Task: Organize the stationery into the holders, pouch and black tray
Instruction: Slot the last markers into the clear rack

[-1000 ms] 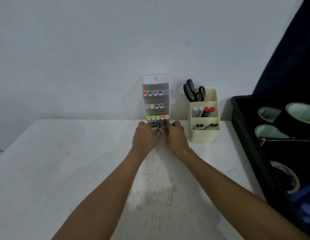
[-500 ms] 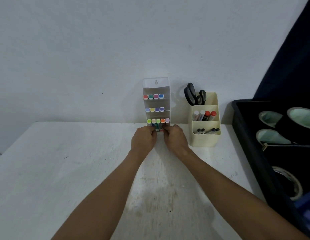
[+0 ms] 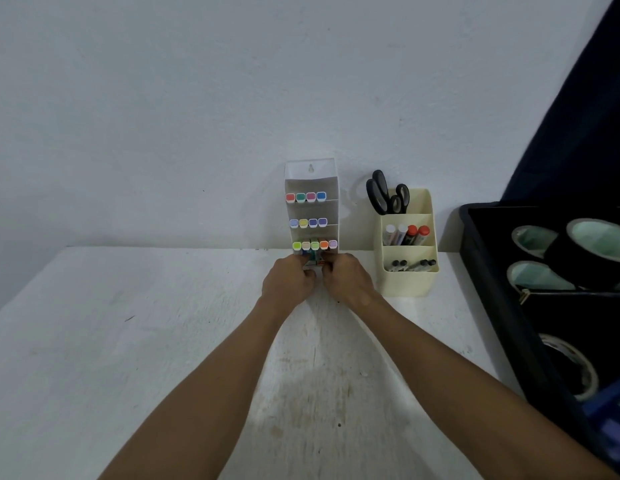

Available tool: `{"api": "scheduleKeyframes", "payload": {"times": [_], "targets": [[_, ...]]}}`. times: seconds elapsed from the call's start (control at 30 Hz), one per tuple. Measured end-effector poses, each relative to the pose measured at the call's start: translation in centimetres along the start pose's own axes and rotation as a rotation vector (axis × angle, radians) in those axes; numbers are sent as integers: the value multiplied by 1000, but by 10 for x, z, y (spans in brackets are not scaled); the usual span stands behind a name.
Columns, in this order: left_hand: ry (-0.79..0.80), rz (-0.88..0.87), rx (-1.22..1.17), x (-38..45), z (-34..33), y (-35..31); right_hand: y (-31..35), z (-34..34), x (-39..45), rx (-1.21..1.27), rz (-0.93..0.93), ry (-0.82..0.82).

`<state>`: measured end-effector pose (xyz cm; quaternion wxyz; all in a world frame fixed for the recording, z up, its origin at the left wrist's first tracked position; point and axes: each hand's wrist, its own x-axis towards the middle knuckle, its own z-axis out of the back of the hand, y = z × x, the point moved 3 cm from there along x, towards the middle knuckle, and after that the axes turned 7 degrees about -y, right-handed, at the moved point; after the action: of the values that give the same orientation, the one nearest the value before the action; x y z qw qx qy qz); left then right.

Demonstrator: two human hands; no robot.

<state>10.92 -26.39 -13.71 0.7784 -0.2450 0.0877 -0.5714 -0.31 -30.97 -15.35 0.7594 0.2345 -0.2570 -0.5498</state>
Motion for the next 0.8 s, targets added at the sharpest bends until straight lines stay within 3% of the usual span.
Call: {"api": "scheduleKeyframes", "payload": {"times": [0.1,0.2,0.33,0.43,0.5,0.6,0.67,0.8], "targets": [[96,5,62,-6,4,-4,3,12,-7,-30,53,70],[65,29,80,-21,14,-10,9,34,-24,-12,122,54],[-242,72,21,-39,52,-33,34,80,-55,86,193,31],[-454,95,-241,-34,78,-47,53,131,-66,220,207,-174],[-434,143,-368,-23,84,-51,50,164,-64,318,133,-349],[-261,215,-433,-13,83,-53,18,195,-51,305,-14,-559],[-184,198,-477,-11,78,-51,-15,196,-37,308,-205,-495],[-169,172,-513,-7,71,-46,-58,170,-28,479,-570,-152]]}}
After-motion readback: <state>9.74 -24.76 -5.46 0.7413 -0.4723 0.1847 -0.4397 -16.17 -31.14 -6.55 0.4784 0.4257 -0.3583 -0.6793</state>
